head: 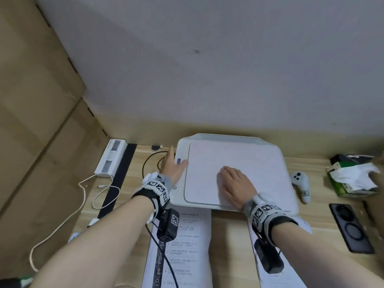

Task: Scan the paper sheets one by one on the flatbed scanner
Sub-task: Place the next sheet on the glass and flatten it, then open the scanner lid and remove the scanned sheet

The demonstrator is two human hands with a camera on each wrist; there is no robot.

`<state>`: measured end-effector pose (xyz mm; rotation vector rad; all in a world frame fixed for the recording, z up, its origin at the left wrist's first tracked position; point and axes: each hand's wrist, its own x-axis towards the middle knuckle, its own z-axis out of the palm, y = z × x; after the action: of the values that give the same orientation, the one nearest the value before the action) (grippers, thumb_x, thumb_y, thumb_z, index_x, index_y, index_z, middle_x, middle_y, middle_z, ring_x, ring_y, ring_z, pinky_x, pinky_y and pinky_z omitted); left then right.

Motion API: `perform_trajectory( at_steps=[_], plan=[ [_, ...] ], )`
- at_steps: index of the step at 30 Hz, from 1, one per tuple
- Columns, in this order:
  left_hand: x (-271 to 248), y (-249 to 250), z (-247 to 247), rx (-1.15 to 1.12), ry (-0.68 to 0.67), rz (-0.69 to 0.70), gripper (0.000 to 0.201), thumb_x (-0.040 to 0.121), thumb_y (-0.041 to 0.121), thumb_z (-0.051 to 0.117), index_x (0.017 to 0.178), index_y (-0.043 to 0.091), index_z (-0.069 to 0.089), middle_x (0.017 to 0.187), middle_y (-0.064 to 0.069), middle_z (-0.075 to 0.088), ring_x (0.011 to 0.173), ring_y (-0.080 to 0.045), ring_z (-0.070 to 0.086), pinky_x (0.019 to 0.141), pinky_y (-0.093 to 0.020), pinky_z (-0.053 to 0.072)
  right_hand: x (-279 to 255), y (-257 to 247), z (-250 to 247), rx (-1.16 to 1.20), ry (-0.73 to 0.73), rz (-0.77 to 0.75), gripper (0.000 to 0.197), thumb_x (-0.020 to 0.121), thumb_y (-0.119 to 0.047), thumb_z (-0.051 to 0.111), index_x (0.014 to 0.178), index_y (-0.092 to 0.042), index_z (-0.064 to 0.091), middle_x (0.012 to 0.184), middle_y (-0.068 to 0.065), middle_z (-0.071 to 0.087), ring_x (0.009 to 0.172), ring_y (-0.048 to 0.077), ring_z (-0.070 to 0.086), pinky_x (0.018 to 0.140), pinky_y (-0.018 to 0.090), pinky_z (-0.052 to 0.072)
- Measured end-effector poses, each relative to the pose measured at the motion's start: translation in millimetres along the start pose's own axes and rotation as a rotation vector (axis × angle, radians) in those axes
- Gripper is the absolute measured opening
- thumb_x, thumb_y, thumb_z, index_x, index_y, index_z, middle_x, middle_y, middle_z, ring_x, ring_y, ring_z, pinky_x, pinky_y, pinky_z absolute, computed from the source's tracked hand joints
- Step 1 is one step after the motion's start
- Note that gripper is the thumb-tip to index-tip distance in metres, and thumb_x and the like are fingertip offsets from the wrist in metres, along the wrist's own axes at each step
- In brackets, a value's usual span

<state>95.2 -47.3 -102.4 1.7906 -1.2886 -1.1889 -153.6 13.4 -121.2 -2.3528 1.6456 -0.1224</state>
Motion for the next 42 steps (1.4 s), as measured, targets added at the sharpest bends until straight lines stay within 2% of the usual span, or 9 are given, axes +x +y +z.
perform_trajectory(
  at_steps=[5,11,13,18,22,26,33,37,42],
  plan=[
    [-18,-32,25,0.762,-0.55,0.329,0.105,0.081,0.061,0.062,0.157,0.03,-0.003,0.164,0.008,-0.007,0.151,-0.018,-0.01,0.122,-0.047,0.01,-54,12,-17,-0.028,-0.018,0.179,0.048,0.091,-0.018,0.055,0.137,-0.009,0.047,0.147,0.009,0.041,0.13,0.033,0.041,0.102,0.04,0.041],
    [-22,-39,18,1.004,-0.601,0.463,0.125,0.057,0.097,0.041,0.157,0.033,0.002,0.163,0.003,-0.017,0.15,-0.023,-0.015,0.122,-0.048,0.007,-98,15,-7,0.005,0.019,0.254,0.043,0.093,-0.021,0.055,0.135,-0.011,0.048,0.149,0.008,0.039,0.131,0.033,0.04,0.1,0.038,0.042],
    [-26,-34,17,1.085,-0.626,0.505,0.115,0.066,0.094,0.036,0.157,0.032,0.002,0.163,-0.001,-0.015,0.151,-0.027,-0.013,0.122,-0.049,0.009,-108,12,-3,0.011,0.04,0.267,0.04,0.093,-0.021,0.054,0.132,-0.012,0.051,0.146,0.007,0.042,0.129,0.032,0.042,0.098,0.039,0.043],
    [-45,-33,14,1.108,-0.353,0.631,0.058,0.102,0.031,0.04,0.155,0.02,0.019,0.164,-0.004,0.014,0.147,-0.025,0.021,0.109,-0.043,0.038,-118,0,-4,0.032,0.076,0.294,0.04,0.092,-0.021,0.055,0.131,-0.017,0.053,0.15,0.004,0.04,0.135,0.028,0.038,0.103,0.041,0.042],
    [-50,-18,12,1.231,-0.414,0.686,0.063,0.091,0.053,0.049,0.144,0.022,0.034,0.145,-0.004,0.041,0.126,-0.026,0.045,0.087,-0.041,0.048,-108,-5,-14,0.017,0.035,0.305,0.041,0.094,-0.023,0.051,0.135,-0.018,0.051,0.154,0.004,0.035,0.138,0.026,0.034,0.106,0.041,0.04],
    [-55,-16,16,1.282,-0.41,0.764,0.038,0.088,0.049,0.056,0.11,0.02,0.046,0.11,0.0,0.05,0.098,-0.023,0.05,0.064,-0.035,0.042,-93,-12,-18,0.006,-0.063,0.343,0.044,0.096,-0.026,0.047,0.139,-0.016,0.047,0.154,0.004,0.034,0.136,0.025,0.037,0.104,0.039,0.041],
    [-74,-1,32,1.264,-0.398,0.947,0.047,0.087,0.007,0.056,0.132,0.017,0.046,0.144,-0.004,0.042,0.127,-0.027,0.043,0.087,-0.042,0.047,-84,-20,-11,-0.106,-0.004,0.349,0.04,0.092,-0.026,0.055,0.131,-0.016,0.051,0.133,0.003,0.047,0.121,0.024,0.045,0.09,0.037,0.048],
    [-71,23,12,1.143,-0.311,1.047,0.042,0.085,0.017,0.055,0.127,0.02,0.053,0.136,0.001,0.052,0.116,-0.024,0.052,0.077,-0.04,0.052,-70,-26,-48,0.028,0.13,0.45,0.03,0.097,-0.045,0.05,0.117,-0.023,0.054,0.108,0.0,0.063,0.099,0.024,0.06,0.074,0.034,0.046],
    [-49,70,-24,0.807,-0.134,0.838,0.039,0.088,0.055,0.061,0.117,0.029,0.062,0.121,0.012,0.062,0.111,-0.015,0.058,0.081,-0.032,0.051,-43,-24,-112,0.023,0.306,0.415,0.029,0.1,-0.05,0.046,0.1,-0.025,0.062,0.085,0.0,0.07,0.086,0.029,0.064,0.065,0.033,0.041]
  ],
)
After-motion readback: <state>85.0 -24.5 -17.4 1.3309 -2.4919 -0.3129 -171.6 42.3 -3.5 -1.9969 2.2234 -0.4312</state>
